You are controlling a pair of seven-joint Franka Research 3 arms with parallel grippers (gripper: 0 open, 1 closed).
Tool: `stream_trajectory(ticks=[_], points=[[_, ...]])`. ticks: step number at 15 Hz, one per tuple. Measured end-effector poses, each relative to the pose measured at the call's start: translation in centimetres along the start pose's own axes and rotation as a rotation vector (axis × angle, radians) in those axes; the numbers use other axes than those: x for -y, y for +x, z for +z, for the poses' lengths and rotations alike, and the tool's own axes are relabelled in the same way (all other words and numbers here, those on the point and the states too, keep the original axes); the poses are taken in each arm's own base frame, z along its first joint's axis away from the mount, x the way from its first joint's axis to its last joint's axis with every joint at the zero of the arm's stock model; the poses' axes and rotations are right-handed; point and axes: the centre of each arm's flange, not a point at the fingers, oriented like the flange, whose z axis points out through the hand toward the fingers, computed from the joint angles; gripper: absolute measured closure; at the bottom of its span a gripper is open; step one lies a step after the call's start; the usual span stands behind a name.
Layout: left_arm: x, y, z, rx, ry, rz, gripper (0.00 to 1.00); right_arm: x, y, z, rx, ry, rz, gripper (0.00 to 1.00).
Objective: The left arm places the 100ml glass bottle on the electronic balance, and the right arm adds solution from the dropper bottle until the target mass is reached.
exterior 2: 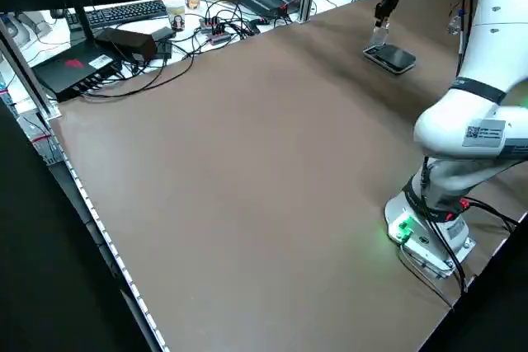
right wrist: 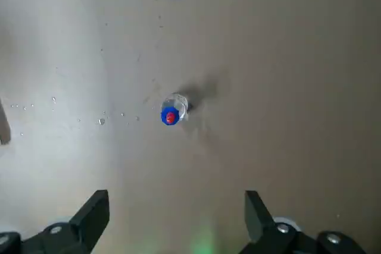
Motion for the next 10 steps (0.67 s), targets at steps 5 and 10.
stream_trajectory(ticks=[5, 10], points=[[-3.5, -2.5, 3.7, -0.019, -0.041, 0.043, 0.52, -4.3, 0.0, 3.2, 0.011, 0.010, -0.002, 0.01], [-4.9, -3.1, 6.0, -0.044, -0.086, -0.002, 0.52, -3.7, 0.9, 10.6, -0.020, 0.002, -0.023, 0.05]])
